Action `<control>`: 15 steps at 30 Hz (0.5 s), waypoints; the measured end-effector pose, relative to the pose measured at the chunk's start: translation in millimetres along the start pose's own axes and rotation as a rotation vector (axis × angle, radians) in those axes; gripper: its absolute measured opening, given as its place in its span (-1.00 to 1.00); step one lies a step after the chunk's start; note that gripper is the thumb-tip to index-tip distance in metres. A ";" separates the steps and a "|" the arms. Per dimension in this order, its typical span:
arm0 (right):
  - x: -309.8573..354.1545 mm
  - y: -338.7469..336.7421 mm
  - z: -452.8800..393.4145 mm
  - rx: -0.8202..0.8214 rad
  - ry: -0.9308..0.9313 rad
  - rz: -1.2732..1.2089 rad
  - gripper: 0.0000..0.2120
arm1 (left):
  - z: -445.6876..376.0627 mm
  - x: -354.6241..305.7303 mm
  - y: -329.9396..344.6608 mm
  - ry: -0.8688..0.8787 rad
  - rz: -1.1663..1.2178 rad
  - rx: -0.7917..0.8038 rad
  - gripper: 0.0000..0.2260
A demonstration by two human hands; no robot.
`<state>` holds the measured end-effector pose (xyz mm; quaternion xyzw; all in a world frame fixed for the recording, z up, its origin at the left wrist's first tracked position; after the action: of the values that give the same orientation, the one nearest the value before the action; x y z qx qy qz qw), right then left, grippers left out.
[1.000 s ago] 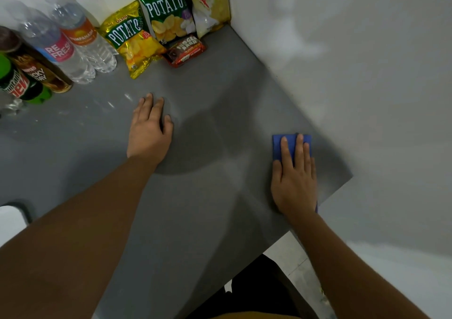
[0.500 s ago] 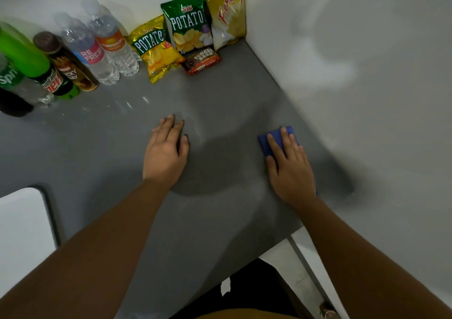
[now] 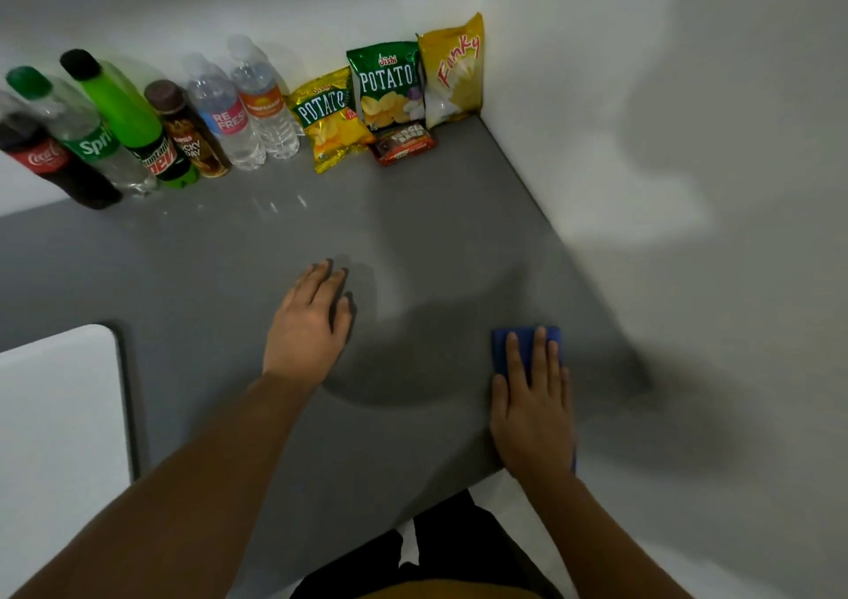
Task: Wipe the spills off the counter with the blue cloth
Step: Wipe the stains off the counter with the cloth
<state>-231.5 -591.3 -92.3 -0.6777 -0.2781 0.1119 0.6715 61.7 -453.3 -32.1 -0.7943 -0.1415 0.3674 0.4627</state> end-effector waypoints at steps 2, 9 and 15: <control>19.3 4.1 -7.2 0.019 -0.118 -0.016 -0.43 | 3.4 -1.4 -2.2 0.005 0.003 -0.009 -0.65; -14.4 -8.0 -74.0 0.038 -0.211 -0.077 -0.49 | 11.8 -4.4 -8.3 0.011 -0.026 -0.050 -0.64; -64.2 -23.5 -71.0 -0.012 -0.045 -0.034 -0.47 | 14.1 -7.6 -10.2 -0.048 -0.024 -0.027 -0.73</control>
<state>-252.2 -686.7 -78.5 -0.6741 -0.3051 0.1141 0.6629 47.6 -443.2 -24.4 -0.7898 -0.1671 0.3786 0.4527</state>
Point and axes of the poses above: each hand's wrist, its own z-axis away from the middle knuckle, its own y-axis out of the palm, x = y × z, the point moved 10 cm from there along -z, towards the middle knuckle, and after that the axes turned 10 degrees about -x, right-handed, at the moved point
